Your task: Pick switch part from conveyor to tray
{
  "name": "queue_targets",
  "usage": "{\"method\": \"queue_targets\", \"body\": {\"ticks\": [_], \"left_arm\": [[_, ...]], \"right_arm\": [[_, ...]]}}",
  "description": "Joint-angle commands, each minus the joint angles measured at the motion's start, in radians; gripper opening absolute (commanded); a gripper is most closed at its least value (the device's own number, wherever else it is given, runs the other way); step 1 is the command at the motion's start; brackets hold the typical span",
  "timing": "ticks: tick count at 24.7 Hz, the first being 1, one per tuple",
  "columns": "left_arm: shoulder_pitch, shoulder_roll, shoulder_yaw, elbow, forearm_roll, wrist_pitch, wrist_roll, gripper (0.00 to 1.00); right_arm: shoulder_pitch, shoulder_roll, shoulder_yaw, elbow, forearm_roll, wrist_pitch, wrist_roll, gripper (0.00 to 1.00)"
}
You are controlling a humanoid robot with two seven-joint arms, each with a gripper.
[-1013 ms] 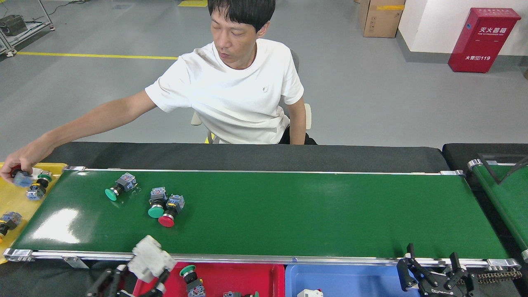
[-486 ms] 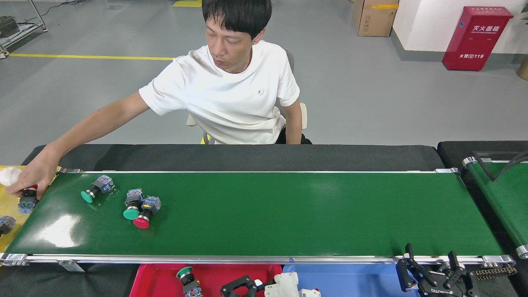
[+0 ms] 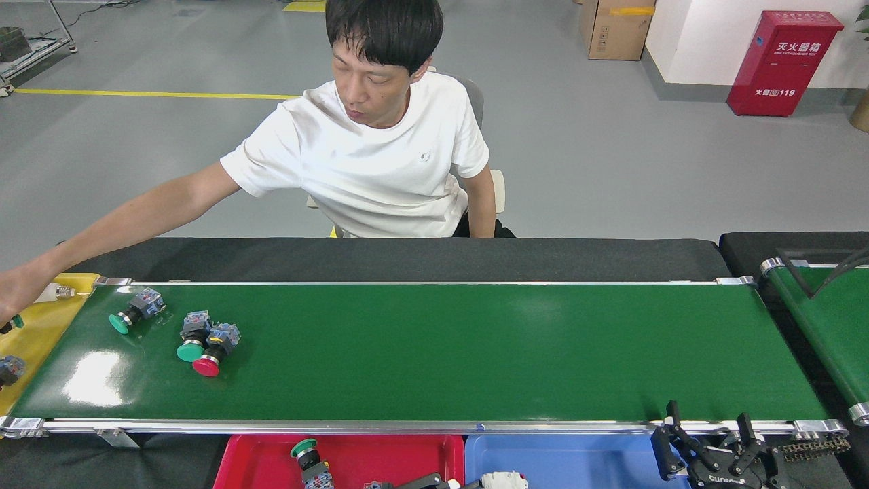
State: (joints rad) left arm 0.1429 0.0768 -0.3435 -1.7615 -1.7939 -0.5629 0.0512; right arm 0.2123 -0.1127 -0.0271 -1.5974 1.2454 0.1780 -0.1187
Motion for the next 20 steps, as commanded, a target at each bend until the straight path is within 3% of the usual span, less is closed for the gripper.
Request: {"method": "queue_targets", "body": {"ticks": [1, 5, 9, 13, 20], "left_arm": [[0.010, 0.003, 0.086, -0.013, 0.053, -0.009, 0.009, 1.00], [0.026, 0.011, 0.235, -0.013, 0.163, -0.003, 0.009, 1.00], [0.057, -0.014, 0.564, -0.003, 0.248, 0.008, 0.007, 1.00], [0.052, -0.026, 0.807, 0.069, 0.263, 0.020, 0.003, 1.00], [-0.032, 0.035, 0.841, 0.257, 0.240, 0.169, 0.001, 1.00]], "right_arm": [[-0.008, -0.007, -0.005, -0.012, -0.001, 0.000, -0.007, 0.99], [-0.008, -0.007, -0.008, -0.012, -0.001, 0.003, -0.007, 0.99], [-0.007, -0.005, -0.019, -0.012, -0.001, 0.003, -0.007, 0.99], [-0.005, -0.007, -0.019, -0.012, -0.001, -0.002, -0.007, 0.99], [-0.010, -0.007, -0.019, -0.010, -0.001, -0.003, -0.007, 0.99]]}}
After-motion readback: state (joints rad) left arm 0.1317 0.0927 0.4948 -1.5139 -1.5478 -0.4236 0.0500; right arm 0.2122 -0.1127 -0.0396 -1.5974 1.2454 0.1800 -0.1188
